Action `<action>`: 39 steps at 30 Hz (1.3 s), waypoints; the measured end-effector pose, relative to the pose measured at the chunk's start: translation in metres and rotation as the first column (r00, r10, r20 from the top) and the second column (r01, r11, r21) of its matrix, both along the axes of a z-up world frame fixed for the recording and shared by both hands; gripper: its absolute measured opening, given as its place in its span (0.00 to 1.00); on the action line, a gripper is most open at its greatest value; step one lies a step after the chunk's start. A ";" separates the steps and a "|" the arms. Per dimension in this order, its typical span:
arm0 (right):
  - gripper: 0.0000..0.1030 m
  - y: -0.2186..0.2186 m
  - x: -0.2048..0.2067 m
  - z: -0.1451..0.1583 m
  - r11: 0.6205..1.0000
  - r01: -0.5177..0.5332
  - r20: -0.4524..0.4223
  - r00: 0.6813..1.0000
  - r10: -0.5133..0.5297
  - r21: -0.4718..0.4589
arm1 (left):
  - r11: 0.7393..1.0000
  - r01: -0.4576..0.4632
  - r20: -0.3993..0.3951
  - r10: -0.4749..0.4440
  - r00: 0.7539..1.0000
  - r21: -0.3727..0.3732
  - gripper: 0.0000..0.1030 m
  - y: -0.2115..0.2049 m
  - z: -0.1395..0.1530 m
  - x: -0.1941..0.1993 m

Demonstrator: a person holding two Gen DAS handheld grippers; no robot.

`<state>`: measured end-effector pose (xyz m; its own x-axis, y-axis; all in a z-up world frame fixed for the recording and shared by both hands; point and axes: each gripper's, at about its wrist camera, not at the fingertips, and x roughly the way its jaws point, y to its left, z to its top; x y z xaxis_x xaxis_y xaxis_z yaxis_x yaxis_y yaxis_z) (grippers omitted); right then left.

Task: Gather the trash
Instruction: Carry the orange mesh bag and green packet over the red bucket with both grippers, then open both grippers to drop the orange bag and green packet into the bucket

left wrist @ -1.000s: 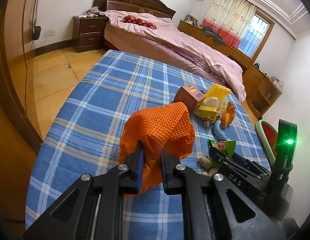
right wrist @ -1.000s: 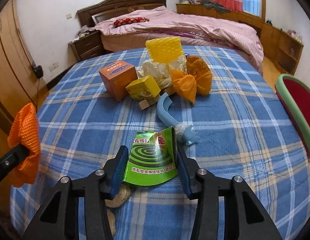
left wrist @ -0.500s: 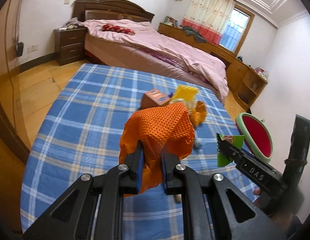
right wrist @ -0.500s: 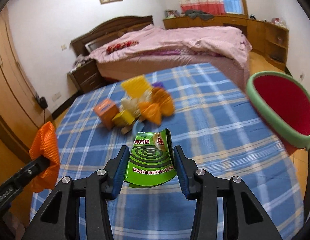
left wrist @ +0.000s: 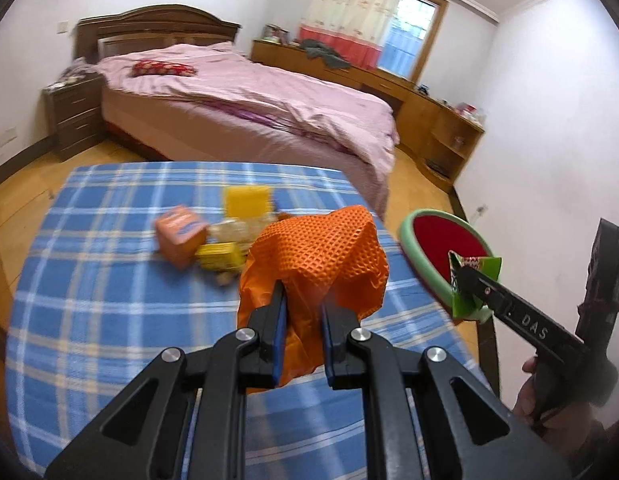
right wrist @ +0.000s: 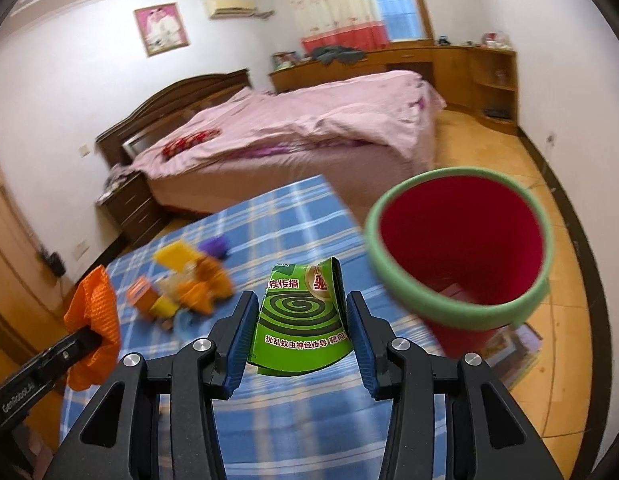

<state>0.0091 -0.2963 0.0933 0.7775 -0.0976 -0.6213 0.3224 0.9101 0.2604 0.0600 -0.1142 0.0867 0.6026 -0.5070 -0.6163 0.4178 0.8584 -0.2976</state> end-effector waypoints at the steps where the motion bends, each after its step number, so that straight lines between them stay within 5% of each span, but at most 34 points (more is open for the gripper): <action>1: 0.45 -0.008 -0.002 0.002 1.000 0.015 0.001 1.000 -0.015 -0.001 | 1.000 0.012 0.000 -0.012 1.000 0.001 0.14 -0.006 0.001 0.001; 10: 0.45 -0.074 -0.012 -0.003 0.992 0.123 -0.020 0.992 -0.123 0.010 | 0.990 0.134 0.003 -0.134 0.991 0.036 0.14 -0.090 0.007 0.012; 23: 0.45 -0.149 -0.018 -0.041 0.977 0.209 -0.080 0.975 -0.206 0.032 | 0.962 0.263 -0.053 -0.260 0.964 0.077 0.13 -0.216 -0.022 0.038; 33: 0.49 -0.168 -0.015 -0.057 0.976 0.208 -0.084 0.976 -0.203 0.058 | 0.957 0.280 -0.100 -0.272 0.957 0.081 0.14 -0.258 -0.048 0.061; 39: 0.49 -0.173 -0.012 -0.056 0.978 0.189 -0.069 0.981 -0.183 0.084 | 0.950 0.301 -0.090 -0.294 0.952 0.084 0.37 -0.265 -0.052 0.062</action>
<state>-0.0029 -0.4692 0.0372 0.7119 -0.1787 -0.6792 0.5013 0.8065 0.3133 0.1220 -0.3793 0.0351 0.3833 -0.5926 -0.7085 0.6381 0.7245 -0.2608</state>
